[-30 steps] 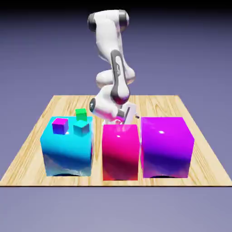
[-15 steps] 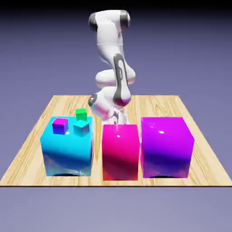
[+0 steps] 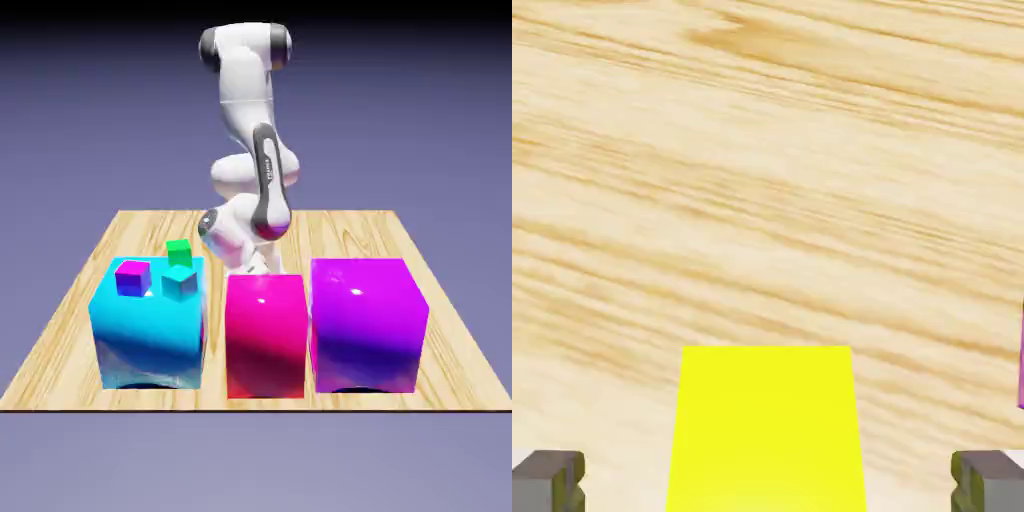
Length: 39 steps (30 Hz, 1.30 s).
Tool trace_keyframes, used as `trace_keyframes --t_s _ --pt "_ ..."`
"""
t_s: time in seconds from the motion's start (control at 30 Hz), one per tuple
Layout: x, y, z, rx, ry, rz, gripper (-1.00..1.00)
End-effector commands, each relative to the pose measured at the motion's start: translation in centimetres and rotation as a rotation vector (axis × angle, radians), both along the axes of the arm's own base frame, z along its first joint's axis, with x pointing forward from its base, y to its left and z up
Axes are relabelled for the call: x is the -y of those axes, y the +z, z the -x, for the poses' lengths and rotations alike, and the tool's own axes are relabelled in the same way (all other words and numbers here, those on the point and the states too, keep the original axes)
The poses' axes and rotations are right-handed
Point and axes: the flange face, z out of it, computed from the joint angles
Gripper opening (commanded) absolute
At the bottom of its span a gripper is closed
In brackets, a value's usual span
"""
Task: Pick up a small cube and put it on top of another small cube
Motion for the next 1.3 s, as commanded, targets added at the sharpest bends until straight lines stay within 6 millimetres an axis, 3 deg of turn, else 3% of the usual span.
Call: trace_keyframes --t_s 0.0,0.27,0.3,0.73,0.8,1.0,1.27 --pt "-0.1 -0.5 0.0 -0.001 -0.007 -0.001 0.0" --pt "-1.9 -4.3 0.9 0.007 -0.007 0.006 0.0" --pt "-1.9 -4.3 0.9 0.007 -0.007 0.006 -1.0" --pt "0.8 1.5 -0.1 0.005 -0.007 0.005 -1.0" --pt "0.0 2.8 -2.0 0.019 0.032 0.024 -1.0" --pt "0.7 0.7 -2.3 -0.174 -0.207 0.155 -1.0" --pt "-1.3 1.9 -2.1 -0.452 -0.521 0.052 -1.0"
